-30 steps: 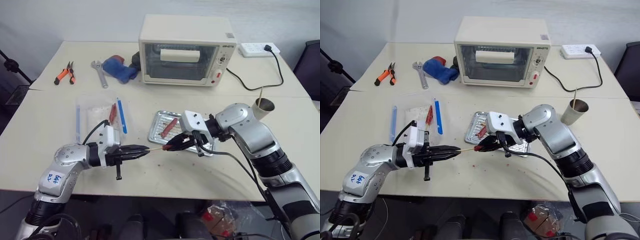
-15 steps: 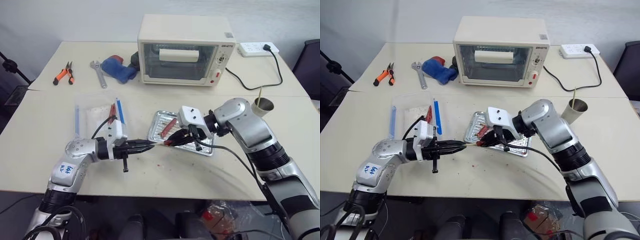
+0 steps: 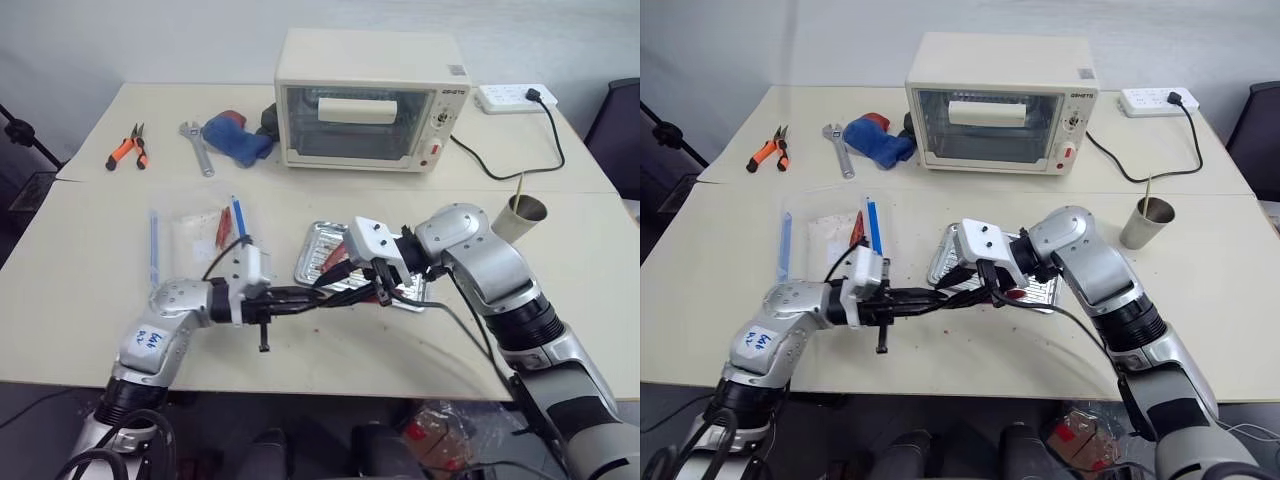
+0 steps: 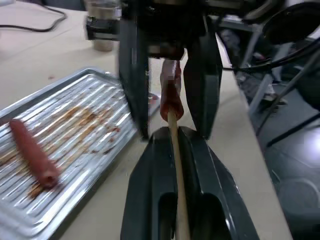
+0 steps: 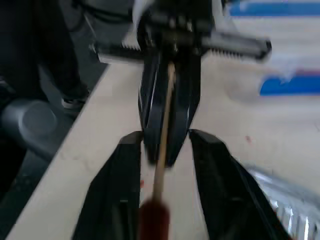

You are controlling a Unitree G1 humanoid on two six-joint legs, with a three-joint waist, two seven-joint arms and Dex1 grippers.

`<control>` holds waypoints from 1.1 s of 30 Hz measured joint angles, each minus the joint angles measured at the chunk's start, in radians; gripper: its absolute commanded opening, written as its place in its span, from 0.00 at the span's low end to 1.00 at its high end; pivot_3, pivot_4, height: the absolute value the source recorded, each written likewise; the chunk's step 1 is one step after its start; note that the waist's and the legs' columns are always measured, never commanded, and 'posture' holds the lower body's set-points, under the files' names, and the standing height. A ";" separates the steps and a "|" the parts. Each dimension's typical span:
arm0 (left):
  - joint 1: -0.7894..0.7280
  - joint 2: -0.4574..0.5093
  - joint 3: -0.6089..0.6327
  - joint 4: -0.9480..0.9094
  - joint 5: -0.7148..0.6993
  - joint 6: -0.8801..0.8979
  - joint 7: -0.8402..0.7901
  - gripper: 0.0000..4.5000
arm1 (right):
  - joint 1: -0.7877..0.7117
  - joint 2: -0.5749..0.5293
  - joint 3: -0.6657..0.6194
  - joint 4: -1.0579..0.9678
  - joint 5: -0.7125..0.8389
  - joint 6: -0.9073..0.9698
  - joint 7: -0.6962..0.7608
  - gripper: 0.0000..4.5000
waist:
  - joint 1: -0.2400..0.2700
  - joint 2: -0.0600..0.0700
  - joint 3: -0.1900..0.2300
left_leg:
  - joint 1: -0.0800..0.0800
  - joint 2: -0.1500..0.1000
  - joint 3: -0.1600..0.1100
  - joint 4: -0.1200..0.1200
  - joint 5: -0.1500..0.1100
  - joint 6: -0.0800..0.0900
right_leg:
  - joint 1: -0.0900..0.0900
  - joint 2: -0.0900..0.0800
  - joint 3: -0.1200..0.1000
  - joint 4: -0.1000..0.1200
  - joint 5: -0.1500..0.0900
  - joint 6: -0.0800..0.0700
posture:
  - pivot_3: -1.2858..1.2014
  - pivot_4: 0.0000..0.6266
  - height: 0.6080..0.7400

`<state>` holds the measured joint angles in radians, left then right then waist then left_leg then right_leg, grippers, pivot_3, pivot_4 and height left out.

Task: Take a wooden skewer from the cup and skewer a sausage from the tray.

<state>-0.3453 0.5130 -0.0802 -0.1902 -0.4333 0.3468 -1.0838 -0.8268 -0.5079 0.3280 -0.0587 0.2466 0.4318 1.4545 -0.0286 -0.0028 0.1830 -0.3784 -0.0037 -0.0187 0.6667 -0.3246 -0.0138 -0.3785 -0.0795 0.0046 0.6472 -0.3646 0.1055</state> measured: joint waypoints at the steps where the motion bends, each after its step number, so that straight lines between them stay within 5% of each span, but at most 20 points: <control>1: 0.005 0.017 0.011 0.000 -0.001 0.000 0.001 0.00 | 0.014 -0.025 -0.016 -0.009 0.016 -0.012 0.011 0.60 | 0.001 0.000 0.000 | 0.000 0.000 0.000 0.000 0.000 0.000 | 0.000 0.000 0.000 -0.001 0.000 0.000 | 0.52 0.24 1.00; 7: 0.083 0.092 0.110 -0.003 -0.011 -0.008 0.008 0.00 | 0.081 -0.178 -0.094 -0.024 0.083 -0.021 0.059 0.99 | 0.002 0.000 0.000 | 0.000 0.000 0.000 0.000 0.000 0.000 | 0.001 -0.001 0.001 -0.002 0.000 0.000 | 0.52 0.24 1.00; 16: 0.222 0.032 0.305 -0.106 -0.118 -0.029 0.137 0.00 | 0.357 -0.181 -0.366 -0.089 0.184 -0.193 -0.057 0.99 | 0.004 -0.001 0.000 | 0.000 0.000 0.000 -0.001 0.000 0.001 | 0.002 -0.001 0.000 -0.003 0.000 0.000 | 0.52 0.24 1.00; 24: 0.289 -0.179 0.590 -0.236 -0.229 0.002 0.633 0.00 | 0.642 -0.073 -0.627 -0.210 0.348 -0.286 -0.267 0.99 | 0.007 -0.001 0.000 | 0.003 0.000 0.001 0.000 0.000 0.001 | 0.005 0.000 0.002 -0.002 0.001 0.001 | 0.52 0.24 1.00; 31: 0.277 -0.311 0.540 -0.234 -0.158 0.048 0.941 0.00 | 0.746 0.060 -0.627 -0.332 0.390 -0.434 -0.333 0.99 | 0.011 -0.002 0.000 | 0.005 -0.001 0.002 -0.001 0.000 0.000 | 0.006 0.001 0.003 -0.001 0.001 0.002 | 0.52 0.24 1.00; 33: 0.264 -0.322 0.509 -0.228 -0.134 0.058 0.984 0.13 | 0.746 0.044 -0.626 -0.338 0.410 -0.425 -0.338 1.00 | 0.018 -0.003 -0.001 | 0.005 -0.001 0.002 -0.001 0.000 0.000 | 0.006 0.001 0.003 -0.002 0.001 0.002 | 0.52 0.24 1.00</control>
<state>-0.0812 0.1905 0.4289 -0.4180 -0.5672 0.4043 -0.0999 -0.0805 -0.4634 -0.2980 -0.3972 0.6567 0.0070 1.1160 -0.0108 -0.0056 0.1822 -0.3736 -0.0042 -0.0168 0.6660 -0.3243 -0.0134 -0.3728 -0.0788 0.0074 0.6457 -0.3635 0.1076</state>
